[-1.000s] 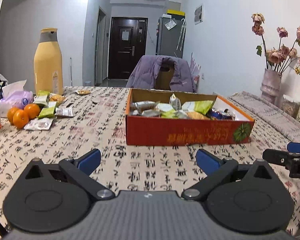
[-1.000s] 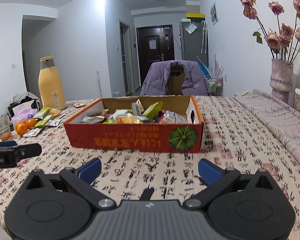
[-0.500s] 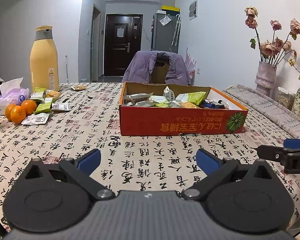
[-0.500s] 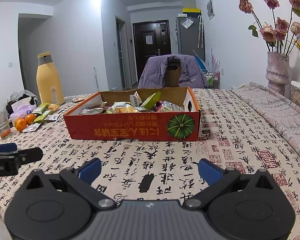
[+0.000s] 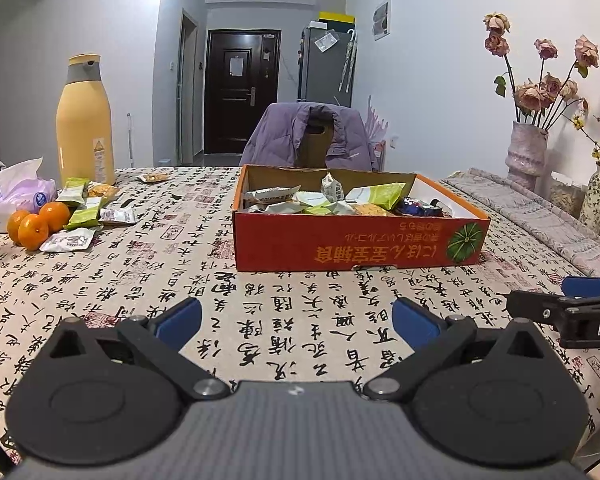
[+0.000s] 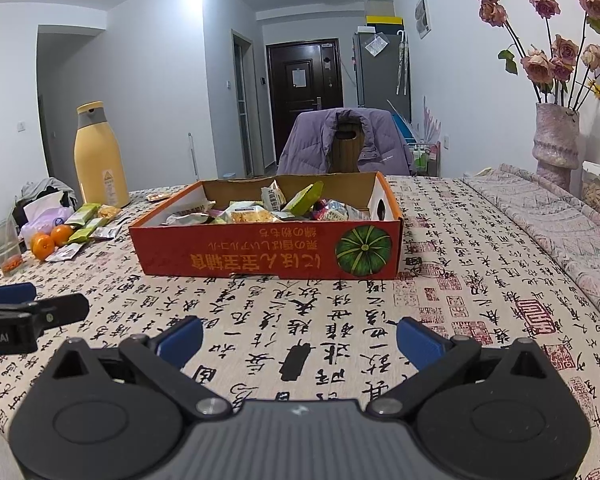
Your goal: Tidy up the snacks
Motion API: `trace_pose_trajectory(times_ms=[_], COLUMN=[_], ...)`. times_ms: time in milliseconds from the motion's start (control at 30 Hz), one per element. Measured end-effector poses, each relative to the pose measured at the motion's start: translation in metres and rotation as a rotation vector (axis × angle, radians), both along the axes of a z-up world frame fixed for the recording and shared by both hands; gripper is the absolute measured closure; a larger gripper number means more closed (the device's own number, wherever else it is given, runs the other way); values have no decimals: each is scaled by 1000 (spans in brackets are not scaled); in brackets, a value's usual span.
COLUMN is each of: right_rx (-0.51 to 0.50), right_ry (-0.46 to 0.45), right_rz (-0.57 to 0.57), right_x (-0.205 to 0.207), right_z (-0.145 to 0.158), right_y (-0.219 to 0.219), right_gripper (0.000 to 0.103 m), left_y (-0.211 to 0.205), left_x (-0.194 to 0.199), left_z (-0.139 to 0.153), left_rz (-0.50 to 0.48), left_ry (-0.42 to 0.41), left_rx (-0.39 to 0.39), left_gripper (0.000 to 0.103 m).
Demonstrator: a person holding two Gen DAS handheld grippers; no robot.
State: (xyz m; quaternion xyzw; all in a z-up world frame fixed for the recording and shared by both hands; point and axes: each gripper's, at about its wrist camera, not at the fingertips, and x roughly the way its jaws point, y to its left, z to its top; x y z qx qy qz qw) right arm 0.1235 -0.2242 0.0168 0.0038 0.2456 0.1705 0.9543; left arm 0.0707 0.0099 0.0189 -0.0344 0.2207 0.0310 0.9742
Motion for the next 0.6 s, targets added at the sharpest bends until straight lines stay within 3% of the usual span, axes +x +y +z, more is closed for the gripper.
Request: trace_pose_trajectory(times_ms=[600], right_rx=[-1], right_ry=[3], right_rz=[-1], right_x=[-1], right_z=[-2], right_y=[0], right_gripper=[0], left_y=[-1], left_x=[0], left_z=[0], left_rz=[-2], left_ry=[0], left_rx=[1], left_gripper=[0])
